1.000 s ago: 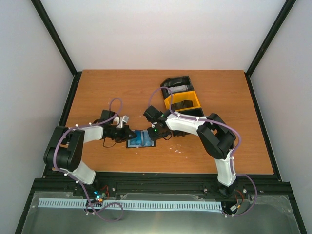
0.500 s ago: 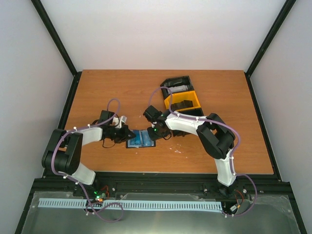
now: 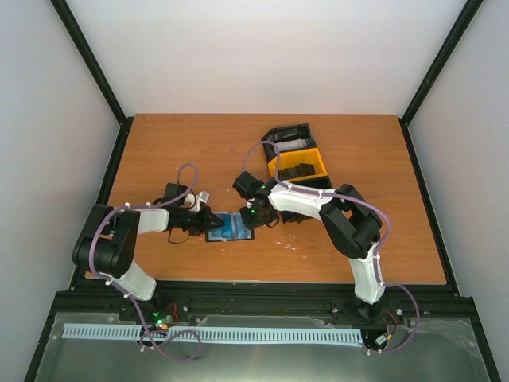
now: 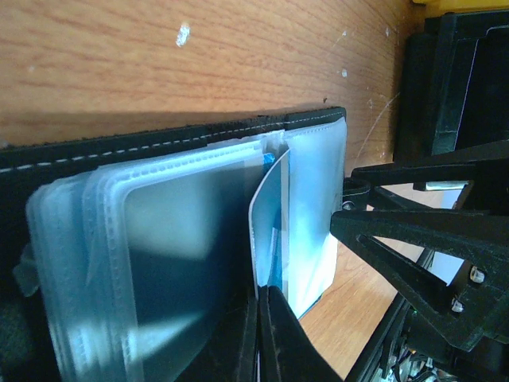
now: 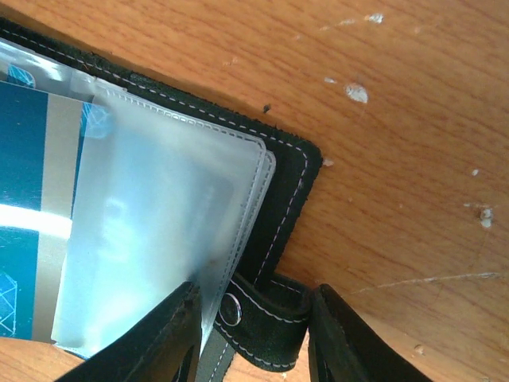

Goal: Put the credit cards into the card holder
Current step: Insert the credit card into the card holder, then turn over the card slot at the center of the board.

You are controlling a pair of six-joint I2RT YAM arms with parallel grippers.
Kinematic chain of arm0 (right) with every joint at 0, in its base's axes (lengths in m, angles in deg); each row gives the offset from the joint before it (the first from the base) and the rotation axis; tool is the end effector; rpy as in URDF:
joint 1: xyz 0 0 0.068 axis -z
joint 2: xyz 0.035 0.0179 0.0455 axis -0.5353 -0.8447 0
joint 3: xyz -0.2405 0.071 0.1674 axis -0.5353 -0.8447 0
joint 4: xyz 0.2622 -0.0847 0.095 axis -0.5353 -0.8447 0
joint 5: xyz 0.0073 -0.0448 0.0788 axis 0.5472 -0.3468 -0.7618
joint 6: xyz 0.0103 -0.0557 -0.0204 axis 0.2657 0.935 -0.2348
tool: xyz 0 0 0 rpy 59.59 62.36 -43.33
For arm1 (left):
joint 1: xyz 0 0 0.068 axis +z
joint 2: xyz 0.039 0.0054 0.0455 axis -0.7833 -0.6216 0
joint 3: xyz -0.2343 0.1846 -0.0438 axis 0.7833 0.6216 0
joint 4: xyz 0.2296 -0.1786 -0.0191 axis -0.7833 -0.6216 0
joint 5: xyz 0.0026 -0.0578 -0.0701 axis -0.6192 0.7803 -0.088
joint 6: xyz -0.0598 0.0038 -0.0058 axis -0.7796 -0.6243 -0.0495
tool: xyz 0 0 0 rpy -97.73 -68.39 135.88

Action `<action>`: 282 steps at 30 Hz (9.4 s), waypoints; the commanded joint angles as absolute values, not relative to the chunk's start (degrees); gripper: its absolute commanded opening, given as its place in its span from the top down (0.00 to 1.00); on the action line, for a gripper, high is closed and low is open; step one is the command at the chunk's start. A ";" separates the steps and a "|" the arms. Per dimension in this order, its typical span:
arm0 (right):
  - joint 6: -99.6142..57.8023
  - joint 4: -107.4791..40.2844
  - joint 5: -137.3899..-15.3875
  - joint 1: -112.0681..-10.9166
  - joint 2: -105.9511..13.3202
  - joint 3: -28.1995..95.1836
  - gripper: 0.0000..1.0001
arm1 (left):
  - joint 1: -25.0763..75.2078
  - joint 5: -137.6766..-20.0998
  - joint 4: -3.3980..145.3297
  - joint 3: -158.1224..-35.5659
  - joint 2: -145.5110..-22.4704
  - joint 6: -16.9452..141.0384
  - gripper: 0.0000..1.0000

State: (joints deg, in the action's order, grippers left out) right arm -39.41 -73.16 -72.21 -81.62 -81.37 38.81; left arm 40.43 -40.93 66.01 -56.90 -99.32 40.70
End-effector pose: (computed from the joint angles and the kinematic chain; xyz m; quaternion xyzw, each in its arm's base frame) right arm 0.2852 0.3351 0.1519 -0.2094 0.9690 0.1011 0.0833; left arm 0.2585 -0.0836 0.1103 -0.0731 0.8935 -0.4379 0.0683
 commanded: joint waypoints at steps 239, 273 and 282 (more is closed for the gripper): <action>-42.21 -51.88 -80.29 -78.77 -65.54 21.11 0.85 | 35.88 -49.36 55.34 -61.79 -92.36 40.04 0.78; -38.87 -53.08 -92.48 -78.95 -80.04 30.02 0.97 | 35.66 -39.78 60.69 -64.03 -99.11 39.76 0.66; -38.88 -50.98 -97.21 -78.94 -82.62 30.61 0.97 | 35.65 -39.51 60.31 -64.32 -98.90 40.04 0.66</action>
State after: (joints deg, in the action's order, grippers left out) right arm -39.57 -51.42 -95.18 -78.89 -80.48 29.97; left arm 35.75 -40.12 61.24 -62.02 -98.76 38.43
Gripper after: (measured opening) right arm 0.033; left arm 0.344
